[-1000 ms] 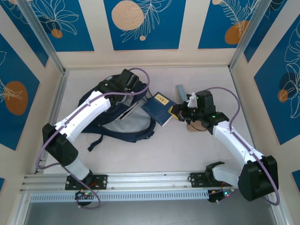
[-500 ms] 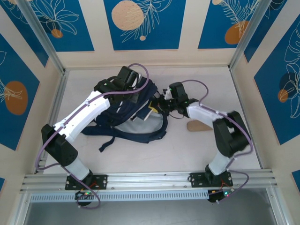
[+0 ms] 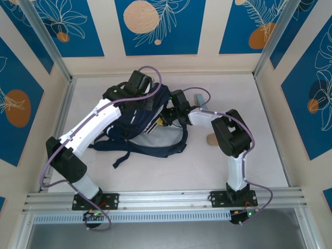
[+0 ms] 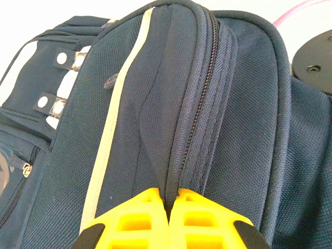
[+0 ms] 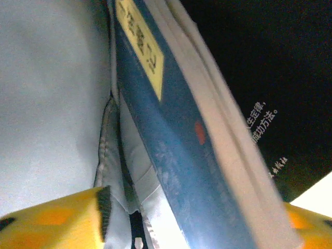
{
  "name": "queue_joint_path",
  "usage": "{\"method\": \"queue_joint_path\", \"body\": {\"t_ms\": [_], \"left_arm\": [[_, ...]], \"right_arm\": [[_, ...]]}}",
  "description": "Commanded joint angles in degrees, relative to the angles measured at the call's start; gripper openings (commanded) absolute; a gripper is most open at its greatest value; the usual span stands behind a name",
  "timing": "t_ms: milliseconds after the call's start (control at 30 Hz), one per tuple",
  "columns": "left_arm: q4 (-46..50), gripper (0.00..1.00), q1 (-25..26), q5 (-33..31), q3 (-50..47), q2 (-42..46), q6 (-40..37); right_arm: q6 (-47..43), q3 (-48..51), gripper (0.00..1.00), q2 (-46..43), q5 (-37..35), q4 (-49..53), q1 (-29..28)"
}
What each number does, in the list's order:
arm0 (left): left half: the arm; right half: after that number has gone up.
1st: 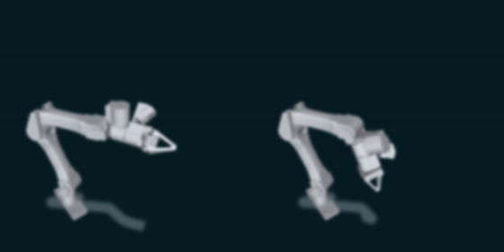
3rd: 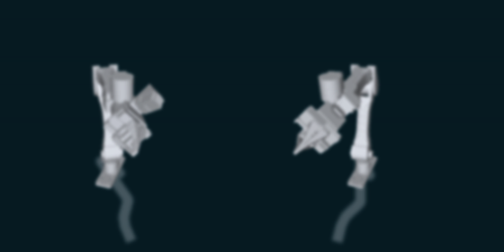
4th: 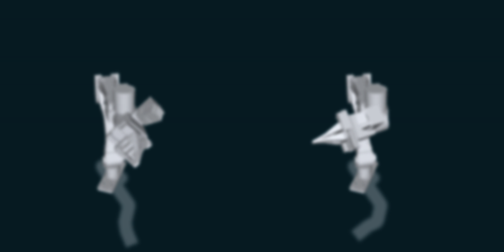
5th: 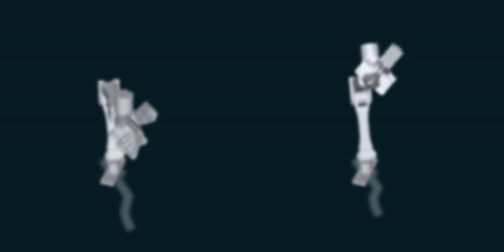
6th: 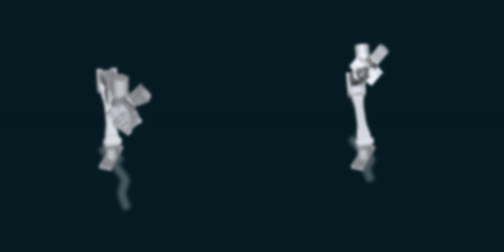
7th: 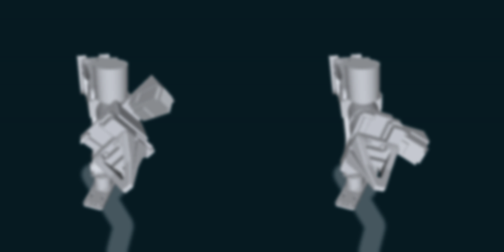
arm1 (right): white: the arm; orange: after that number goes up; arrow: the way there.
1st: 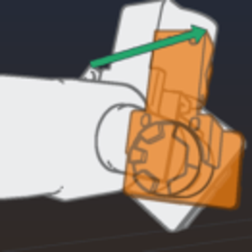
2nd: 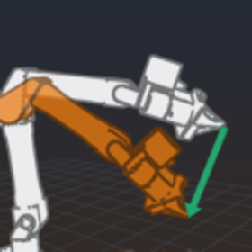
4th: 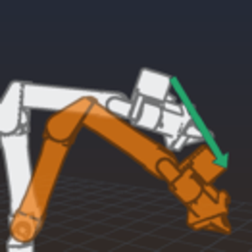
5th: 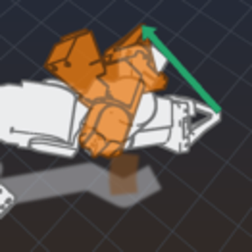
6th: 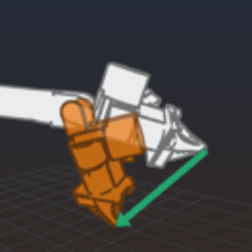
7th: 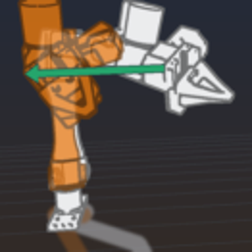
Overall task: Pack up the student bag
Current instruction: Place the book in the student bag, then close the student bag at the center of the table.
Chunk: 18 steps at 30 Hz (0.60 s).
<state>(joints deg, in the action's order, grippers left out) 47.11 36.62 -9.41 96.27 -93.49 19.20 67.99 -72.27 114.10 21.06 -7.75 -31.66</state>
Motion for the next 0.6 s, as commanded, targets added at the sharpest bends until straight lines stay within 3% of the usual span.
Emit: {"method": "queue_joint_path", "body": {"t_ms": [0,200,400,433,567], "left_arm": [[-7.21,0.00,-0.75,1.21,2.24,0.66,1.79],[-8.25,0.00,-1.19,3.43,1.15,-0.54,2.34],[-8.47,0.00,-1.16,7.78,3.54,-5.69,4.39],[-8.08,0.05,-1.13,8.12,4.19,-6.46,5.15],[-6.10,0.48,-1.10,6.52,4.45,-7.22,8.62]], "right_arm": [[-1.32,4.96,0.68,-7.07,-0.49,-0.38,1.05],[-5.81,17.59,0.72,-20.10,-2.09,7.02,4.10],[-11.69,24.70,0.76,-33.79,-11.52,19.79,6.90],[-12.36,25.18,0.76,-35.71,-12.61,21.72,7.56],[-14.78,25.73,0.77,-42.45,-16.75,27.95,9.77]]}}
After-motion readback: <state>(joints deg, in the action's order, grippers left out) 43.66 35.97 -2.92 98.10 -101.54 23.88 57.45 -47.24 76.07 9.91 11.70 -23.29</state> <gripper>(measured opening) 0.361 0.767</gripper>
